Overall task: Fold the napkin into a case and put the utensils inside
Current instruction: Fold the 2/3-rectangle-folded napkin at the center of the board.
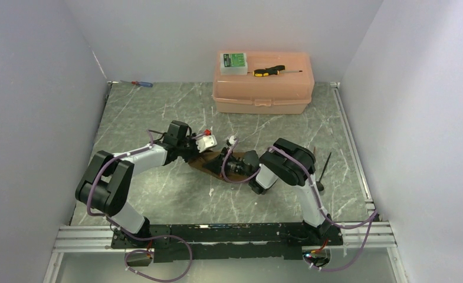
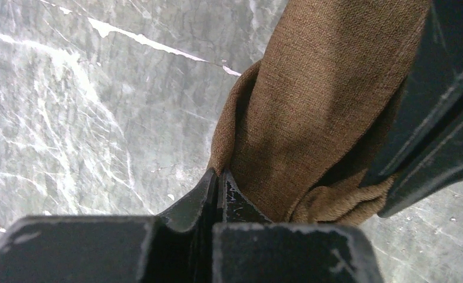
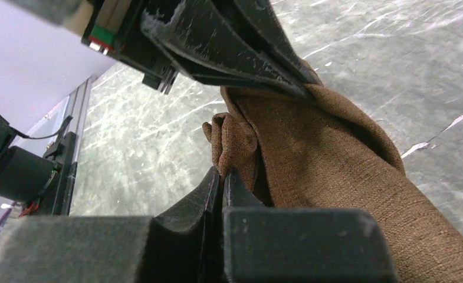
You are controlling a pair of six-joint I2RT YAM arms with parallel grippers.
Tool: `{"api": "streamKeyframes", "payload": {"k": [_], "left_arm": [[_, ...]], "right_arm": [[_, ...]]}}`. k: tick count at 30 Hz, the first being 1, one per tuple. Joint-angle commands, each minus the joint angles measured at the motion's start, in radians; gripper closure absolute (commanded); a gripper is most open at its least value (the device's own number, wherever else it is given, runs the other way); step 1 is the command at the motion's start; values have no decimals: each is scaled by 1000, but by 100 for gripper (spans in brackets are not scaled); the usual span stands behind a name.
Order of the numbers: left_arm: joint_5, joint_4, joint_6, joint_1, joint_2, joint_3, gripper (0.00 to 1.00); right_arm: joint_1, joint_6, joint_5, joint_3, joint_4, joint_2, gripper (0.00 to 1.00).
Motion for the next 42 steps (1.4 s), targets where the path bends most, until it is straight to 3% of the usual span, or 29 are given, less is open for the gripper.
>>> {"api": "streamKeyframes", "payload": {"k": [1, 11, 22, 25, 34, 42], "left_arm": [[12, -12, -35, -7, -41, 22, 97], [72, -76, -73, -16, -118, 7, 97], [75, -48, -54, -30, -140, -54, 97], [62, -25, -58, -31, -146, -67, 97], [72, -4, -47, -44, -158, -99, 97], [58, 14, -41, -48, -162, -111, 97]], "right_arm": [[-13, 50, -20, 41, -43, -58, 100], [-55, 125, -5, 83, -300, -68, 100], [-85, 196, -25, 140, -414, -120, 100], [-86, 167, -44, 221, -592, -127, 100], [-91, 100, -81, 389, -882, -114, 100], [-92, 64, -66, 446, -964, -74, 100]]}}
